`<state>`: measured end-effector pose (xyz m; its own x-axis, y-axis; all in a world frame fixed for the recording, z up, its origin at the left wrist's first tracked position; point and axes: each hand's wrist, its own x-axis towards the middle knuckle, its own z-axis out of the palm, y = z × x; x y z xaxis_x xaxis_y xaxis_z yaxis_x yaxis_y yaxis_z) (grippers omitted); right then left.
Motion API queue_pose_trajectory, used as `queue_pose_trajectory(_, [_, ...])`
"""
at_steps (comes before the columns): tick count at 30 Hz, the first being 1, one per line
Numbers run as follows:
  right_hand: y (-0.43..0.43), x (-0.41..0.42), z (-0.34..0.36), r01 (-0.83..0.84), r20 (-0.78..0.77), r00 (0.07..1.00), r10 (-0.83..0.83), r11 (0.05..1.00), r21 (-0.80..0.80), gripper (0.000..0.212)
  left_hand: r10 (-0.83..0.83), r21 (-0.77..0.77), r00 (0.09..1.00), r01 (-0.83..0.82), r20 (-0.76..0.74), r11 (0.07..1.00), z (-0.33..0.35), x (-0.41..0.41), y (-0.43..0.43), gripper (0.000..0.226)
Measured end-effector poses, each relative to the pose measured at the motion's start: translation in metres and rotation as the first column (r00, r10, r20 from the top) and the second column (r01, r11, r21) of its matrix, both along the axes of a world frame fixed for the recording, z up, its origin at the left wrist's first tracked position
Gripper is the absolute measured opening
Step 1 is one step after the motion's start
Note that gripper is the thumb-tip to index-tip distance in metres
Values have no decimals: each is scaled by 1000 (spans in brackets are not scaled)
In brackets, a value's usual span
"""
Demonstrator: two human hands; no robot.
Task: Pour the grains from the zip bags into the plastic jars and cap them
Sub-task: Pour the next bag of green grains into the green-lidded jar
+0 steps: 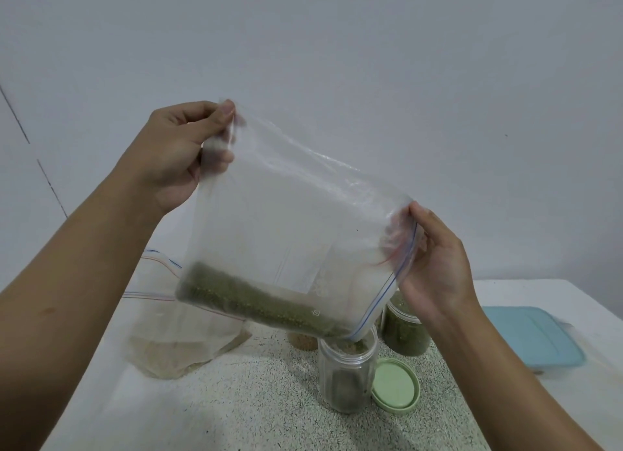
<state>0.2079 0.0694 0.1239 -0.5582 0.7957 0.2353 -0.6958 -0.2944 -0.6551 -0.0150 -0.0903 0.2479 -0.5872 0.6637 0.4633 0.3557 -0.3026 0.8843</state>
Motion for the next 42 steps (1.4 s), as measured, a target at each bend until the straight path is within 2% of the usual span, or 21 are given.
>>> queue_pose_trajectory(29, [9,-3,2,-12,16,1000,12,1000,-6,17,10,4,999,-10,31,1000,-4,-2,3,22])
queue_pose_trajectory(42, [15,-6,3,-19,7,1000,19,1000,2,12,-7,13,1000,7,-5,1000,6,-5,8,21])
